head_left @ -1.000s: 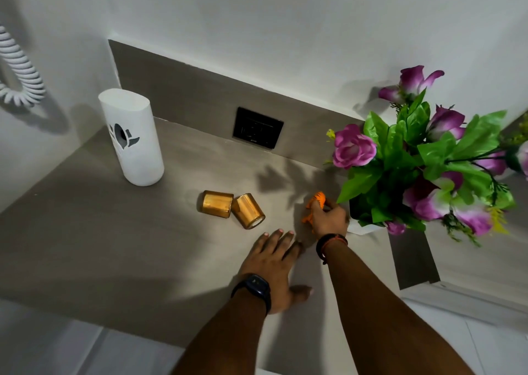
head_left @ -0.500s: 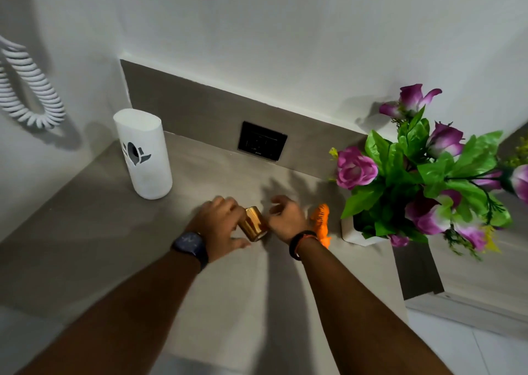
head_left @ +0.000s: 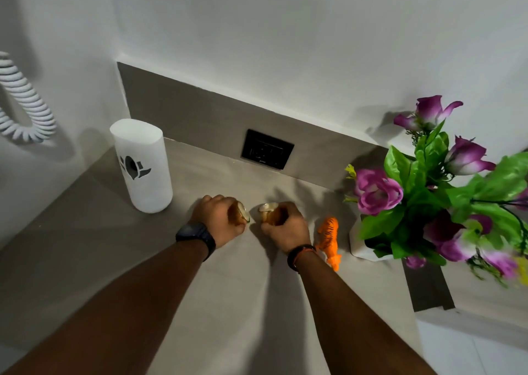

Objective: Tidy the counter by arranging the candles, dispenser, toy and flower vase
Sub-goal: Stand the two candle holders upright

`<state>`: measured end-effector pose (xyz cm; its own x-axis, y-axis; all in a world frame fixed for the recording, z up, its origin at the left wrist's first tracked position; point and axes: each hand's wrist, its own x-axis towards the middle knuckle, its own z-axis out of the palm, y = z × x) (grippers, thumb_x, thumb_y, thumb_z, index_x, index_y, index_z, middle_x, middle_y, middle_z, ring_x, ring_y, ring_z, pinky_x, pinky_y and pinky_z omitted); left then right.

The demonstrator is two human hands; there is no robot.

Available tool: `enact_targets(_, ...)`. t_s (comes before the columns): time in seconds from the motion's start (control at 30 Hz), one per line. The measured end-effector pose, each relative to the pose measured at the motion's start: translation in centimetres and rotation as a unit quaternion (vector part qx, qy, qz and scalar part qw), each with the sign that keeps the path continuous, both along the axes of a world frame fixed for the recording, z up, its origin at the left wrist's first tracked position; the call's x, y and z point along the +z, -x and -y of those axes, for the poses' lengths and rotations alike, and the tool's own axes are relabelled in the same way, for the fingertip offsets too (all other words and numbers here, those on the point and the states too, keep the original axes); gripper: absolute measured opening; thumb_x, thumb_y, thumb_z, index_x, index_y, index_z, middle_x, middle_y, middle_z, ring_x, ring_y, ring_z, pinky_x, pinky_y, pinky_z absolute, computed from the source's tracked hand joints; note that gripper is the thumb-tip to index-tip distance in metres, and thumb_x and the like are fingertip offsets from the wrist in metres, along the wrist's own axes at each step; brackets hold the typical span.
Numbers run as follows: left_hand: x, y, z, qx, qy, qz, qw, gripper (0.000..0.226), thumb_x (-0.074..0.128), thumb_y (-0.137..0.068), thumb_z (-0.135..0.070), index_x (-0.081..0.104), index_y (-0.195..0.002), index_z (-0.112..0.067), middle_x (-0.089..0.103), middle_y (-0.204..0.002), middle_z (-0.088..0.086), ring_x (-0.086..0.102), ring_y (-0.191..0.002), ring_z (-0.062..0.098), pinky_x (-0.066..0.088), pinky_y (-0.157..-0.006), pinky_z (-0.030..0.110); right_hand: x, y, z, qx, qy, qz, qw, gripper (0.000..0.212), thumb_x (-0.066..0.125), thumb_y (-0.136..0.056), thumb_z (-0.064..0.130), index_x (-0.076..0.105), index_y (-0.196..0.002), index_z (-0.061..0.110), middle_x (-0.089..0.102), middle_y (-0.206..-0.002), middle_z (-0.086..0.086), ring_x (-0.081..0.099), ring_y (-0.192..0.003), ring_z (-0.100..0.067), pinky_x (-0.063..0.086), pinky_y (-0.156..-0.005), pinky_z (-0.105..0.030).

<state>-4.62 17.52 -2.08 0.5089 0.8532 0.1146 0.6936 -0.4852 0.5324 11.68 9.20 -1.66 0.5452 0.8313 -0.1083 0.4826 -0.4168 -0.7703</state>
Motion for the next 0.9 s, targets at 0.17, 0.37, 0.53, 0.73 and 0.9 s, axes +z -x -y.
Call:
enact_targets(0.17,-0.4,-0.6,-0.7,0.099,0.111,0.173,0.974,0.054,0.090,-0.061,-0.025,0.064,-0.107,-0.016,0.070,-0.102,0.009,0.063,-0.094,0.030,0.051,-0.079,0.033,-1.4,0.3,-0.2,-0.069,-0.081,-0.020,0.994,0.053,0.083,-0.062,0.025,0.049,-0.102,0.024,0.055,-0.084,0.019,0.057,-0.079,-0.009,0.040,-0.059,-0.011)
enact_targets(0.37,-1.8,-0.8,-1.1,0.091,0.118,0.193,0.970,0.065,0.093,-0.056,-0.027,0.063,-0.113,-0.015,0.070,-0.107,0.008,0.063,-0.099,0.029,0.053,-0.085,0.038,-2.6,0.7,-0.1,-0.073,-0.117,-0.020,0.990,0.058,0.083,-0.063,0.024,0.044,-0.105,0.030,0.058,-0.097,0.011,0.059,-0.094,-0.014,0.041,-0.069,-0.011)
enact_targets(0.53,-1.9,0.8,-0.6,0.091,0.096,0.178,0.975,0.096,0.093,-0.050,-0.043,0.050,-0.132,-0.017,0.051,-0.134,0.009,0.047,-0.123,0.027,0.045,-0.097,0.044,-1.6,2.7,0.2,-0.093,-0.167,0.107,0.976,0.067,0.075,-0.070,0.039,0.042,-0.125,0.018,0.054,-0.124,-0.009,0.051,-0.117,-0.025,0.047,-0.094,-0.037)
enact_targets(0.73,-1.0,5.7,0.1,0.206,0.047,0.229,0.950,0.022,0.077,-0.077,-0.023,0.062,-0.092,-0.016,0.063,-0.094,0.006,0.060,-0.083,0.025,0.047,-0.072,0.032,0.6,9.1,-2.3,0.027,-0.302,0.209,0.930,0.039,0.057,-0.081,0.022,0.055,-0.115,0.004,0.058,-0.120,-0.019,0.051,-0.119,-0.030,0.039,-0.104,-0.034)
enact_targets(0.9,-0.8,11.0,-0.2,0.292,-0.034,0.205,0.934,0.029,0.076,-0.073,-0.011,0.052,-0.057,-0.018,0.052,-0.057,-0.001,0.051,-0.055,0.026,0.032,-0.057,0.026,-0.7,14.2,-3.8,0.203,-0.162,0.161,0.952,0.045,0.040,-0.085,0.015,0.052,-0.125,-0.001,0.052,-0.130,-0.022,0.049,-0.122,-0.034,0.038,-0.107,-0.035)
